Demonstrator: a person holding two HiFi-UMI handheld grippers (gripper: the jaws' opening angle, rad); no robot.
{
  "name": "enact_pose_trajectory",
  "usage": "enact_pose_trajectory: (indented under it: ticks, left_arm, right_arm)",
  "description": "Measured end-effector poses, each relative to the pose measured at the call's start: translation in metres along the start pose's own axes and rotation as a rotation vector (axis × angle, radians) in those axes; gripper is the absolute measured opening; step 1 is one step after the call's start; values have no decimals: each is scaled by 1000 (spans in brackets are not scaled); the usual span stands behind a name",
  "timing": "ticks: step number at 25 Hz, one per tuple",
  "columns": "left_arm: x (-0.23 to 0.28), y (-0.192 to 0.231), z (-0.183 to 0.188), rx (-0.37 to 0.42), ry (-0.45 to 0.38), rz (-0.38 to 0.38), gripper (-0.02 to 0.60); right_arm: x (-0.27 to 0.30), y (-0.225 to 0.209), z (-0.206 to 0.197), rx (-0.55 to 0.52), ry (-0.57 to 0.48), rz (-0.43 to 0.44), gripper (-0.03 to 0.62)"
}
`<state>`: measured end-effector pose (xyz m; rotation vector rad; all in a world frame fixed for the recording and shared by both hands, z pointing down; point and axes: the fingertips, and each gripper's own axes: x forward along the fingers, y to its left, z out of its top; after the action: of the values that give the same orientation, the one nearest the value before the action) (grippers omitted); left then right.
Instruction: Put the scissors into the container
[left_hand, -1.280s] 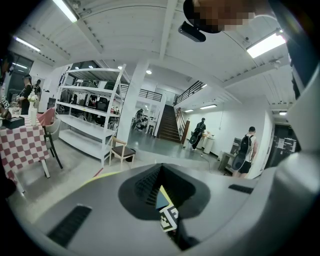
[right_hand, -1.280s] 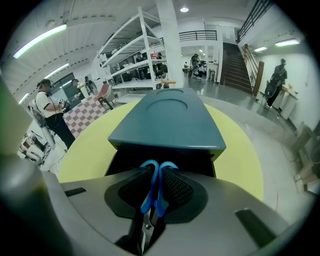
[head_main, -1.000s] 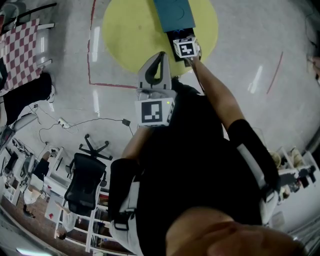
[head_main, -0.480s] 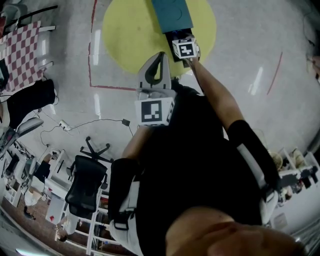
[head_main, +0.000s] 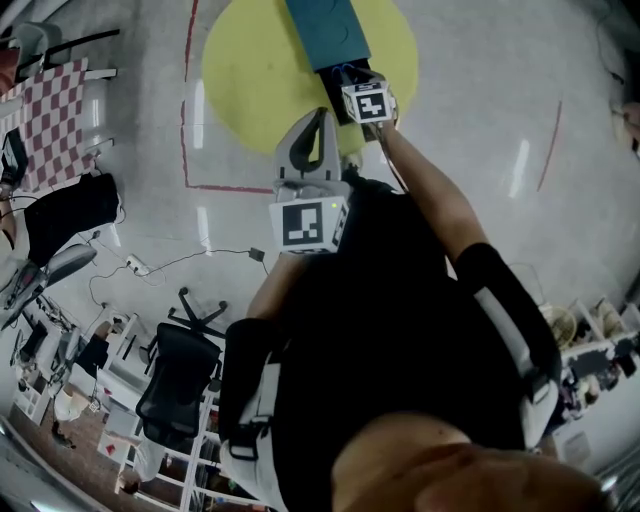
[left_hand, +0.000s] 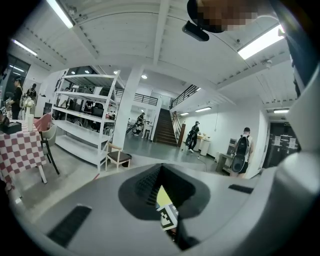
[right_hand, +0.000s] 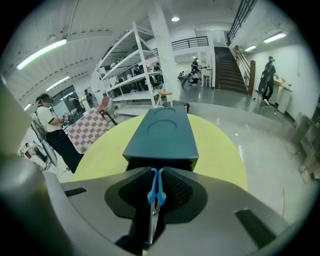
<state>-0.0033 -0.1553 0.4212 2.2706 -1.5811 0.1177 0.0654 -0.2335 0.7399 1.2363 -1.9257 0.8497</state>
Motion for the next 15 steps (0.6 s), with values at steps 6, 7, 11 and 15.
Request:
enact_pose_trajectory:
  ticks: [6, 7, 11, 15]
  left_arm:
    - [-16, -16, 4, 9, -5, -4, -2]
    - [-19, -18, 5, 10, -6, -6, -2]
    - [-29, -27, 11, 24, -12, -16, -2]
    - [-38, -36, 10, 36, -14, -23, -2]
  right_arm:
    - [-22, -9, -7, -10, -48, -17, 54]
    - [-27, -8, -7, -9, -54, -19, 51]
    - [-47, -6, -6, 2, -84, -16, 35]
    - [-61, -4, -10, 17, -103, -4, 21]
